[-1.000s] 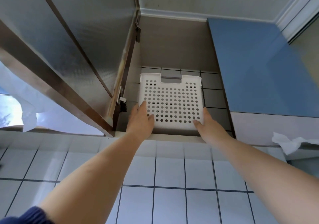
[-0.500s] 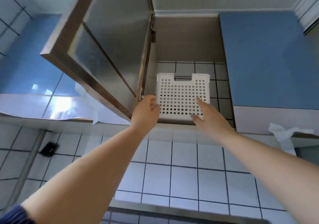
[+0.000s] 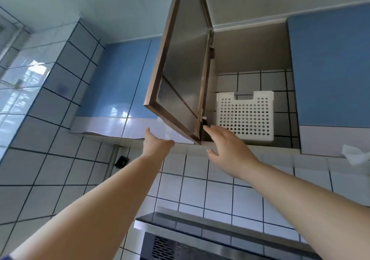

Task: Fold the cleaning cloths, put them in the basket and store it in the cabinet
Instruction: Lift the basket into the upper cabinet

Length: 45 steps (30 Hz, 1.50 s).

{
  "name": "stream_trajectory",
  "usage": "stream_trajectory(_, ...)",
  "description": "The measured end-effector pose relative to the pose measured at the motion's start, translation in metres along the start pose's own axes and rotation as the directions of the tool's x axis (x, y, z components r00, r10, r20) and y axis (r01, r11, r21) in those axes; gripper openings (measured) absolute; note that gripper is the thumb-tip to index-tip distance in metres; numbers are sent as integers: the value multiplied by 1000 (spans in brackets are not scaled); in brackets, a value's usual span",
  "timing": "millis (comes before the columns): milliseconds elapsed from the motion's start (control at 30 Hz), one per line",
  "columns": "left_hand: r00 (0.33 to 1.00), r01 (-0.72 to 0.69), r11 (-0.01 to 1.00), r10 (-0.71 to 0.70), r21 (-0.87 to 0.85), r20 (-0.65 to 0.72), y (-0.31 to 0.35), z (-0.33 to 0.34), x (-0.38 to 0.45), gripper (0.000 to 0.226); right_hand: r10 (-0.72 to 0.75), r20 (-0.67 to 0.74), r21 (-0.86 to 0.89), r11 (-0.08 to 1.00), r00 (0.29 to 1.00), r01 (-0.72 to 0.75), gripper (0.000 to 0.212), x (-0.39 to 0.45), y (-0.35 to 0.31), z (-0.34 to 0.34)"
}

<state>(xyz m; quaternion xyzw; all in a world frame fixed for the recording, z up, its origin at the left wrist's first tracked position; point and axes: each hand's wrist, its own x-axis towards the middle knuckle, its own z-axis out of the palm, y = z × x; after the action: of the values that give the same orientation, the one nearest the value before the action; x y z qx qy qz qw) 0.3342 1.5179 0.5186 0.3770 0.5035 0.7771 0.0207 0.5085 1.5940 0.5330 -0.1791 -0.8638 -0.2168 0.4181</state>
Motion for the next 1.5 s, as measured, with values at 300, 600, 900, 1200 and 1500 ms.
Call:
stream_trajectory(300,961,-267,959,257,100,105,15,6,-11,41,-89,28,-130,987,996,92,62,-9,-8,-17)
stream_trajectory(600,756,-655,715,615,246,224,0,61,-21,46,-335,-32,-273,909,942,314,49,-37,12,-28)
stream_trajectory(900,690,-720,402,498,565,525,0,157,-46,89,-150,-45,-611,787,988,92,58,-61,68,-50)
stream_trajectory(1200,649,-748,183,401,638,646,-17,231,-37,79,443,107,-748,626,890,-222,74,-75,147,-46)
stream_trajectory(1500,617,-707,-21,469,707,632,-44,270,-25,84,522,54,-709,620,852,-335,78,-71,196,-4)
